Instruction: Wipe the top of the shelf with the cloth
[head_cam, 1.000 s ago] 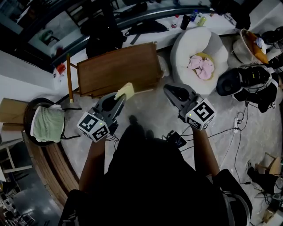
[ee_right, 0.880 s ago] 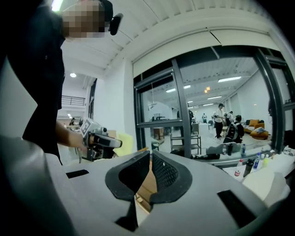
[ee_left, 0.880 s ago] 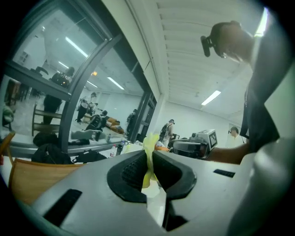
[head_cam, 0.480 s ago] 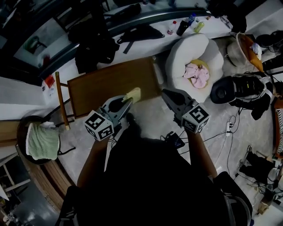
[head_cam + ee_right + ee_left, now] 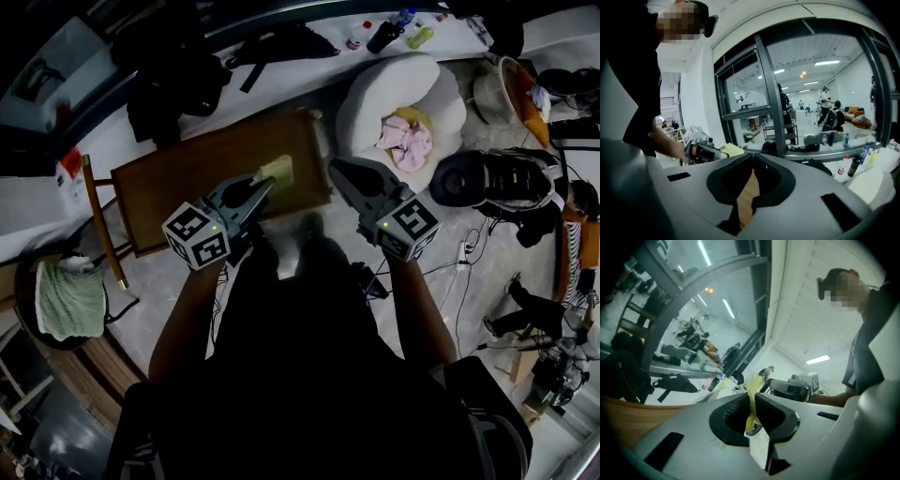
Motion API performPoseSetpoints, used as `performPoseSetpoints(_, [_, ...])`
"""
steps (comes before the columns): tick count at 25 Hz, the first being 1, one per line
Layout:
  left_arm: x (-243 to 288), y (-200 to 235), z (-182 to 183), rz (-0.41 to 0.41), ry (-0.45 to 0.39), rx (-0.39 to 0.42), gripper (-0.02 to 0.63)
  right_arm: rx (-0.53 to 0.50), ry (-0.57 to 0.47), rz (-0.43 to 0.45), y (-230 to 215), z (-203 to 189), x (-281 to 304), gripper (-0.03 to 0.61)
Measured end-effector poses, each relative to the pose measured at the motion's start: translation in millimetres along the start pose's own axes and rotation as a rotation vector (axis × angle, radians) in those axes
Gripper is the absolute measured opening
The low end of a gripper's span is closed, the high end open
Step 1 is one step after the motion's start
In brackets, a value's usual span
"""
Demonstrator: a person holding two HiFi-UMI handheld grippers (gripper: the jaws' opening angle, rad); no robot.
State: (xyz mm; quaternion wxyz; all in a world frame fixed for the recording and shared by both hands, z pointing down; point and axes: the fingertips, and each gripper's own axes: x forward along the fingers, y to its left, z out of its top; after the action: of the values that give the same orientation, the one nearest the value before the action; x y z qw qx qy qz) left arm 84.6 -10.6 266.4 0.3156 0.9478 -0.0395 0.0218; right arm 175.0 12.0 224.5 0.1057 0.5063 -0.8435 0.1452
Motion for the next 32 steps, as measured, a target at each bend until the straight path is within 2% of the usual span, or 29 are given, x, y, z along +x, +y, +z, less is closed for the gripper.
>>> performPoseSetpoints(3, [19, 19, -8, 0.028, 0.029, -0.042, 0.028, -0.023, 0.041, 0.044, -23, -17, 19, 0.028])
performPoseSetpoints(6, [40, 44, -14, 0.088, 0.048, -0.075, 0.028, -0.039, 0.07, 0.097, -52, -33, 42, 0.028])
performPoseSetpoints(9, [66, 72, -22, 0.146, 0.052, -0.148, 0.028, -0.036, 0.093, 0.161, -81, -49, 65, 0.026])
performPoseSetpoints(13, [104, 108, -39, 0.183, 0.072, -0.215, 0.028, -0.062, 0.103, 0.203, -118, -68, 92, 0.026])
performPoseSetpoints(18, [141, 161, -68, 0.254, 0.125, -0.296, 0.028, -0.08, 0.11, 0.198, -159, -94, 115, 0.027])
performPoseSetpoints(21, [150, 185, -82, 0.284, 0.168, -0.313, 0.028, -0.088, 0.111, 0.213, -174, -108, 131, 0.028])
performPoseSetpoints(26, [163, 205, -100, 0.299, 0.208, -0.313, 0.028, -0.118, 0.078, 0.193, -189, -113, 155, 0.028])
performPoseSetpoints(32, [180, 224, -116, 0.323, 0.271, -0.371, 0.028, -0.107, 0.062, 0.167, -185, -110, 163, 0.026])
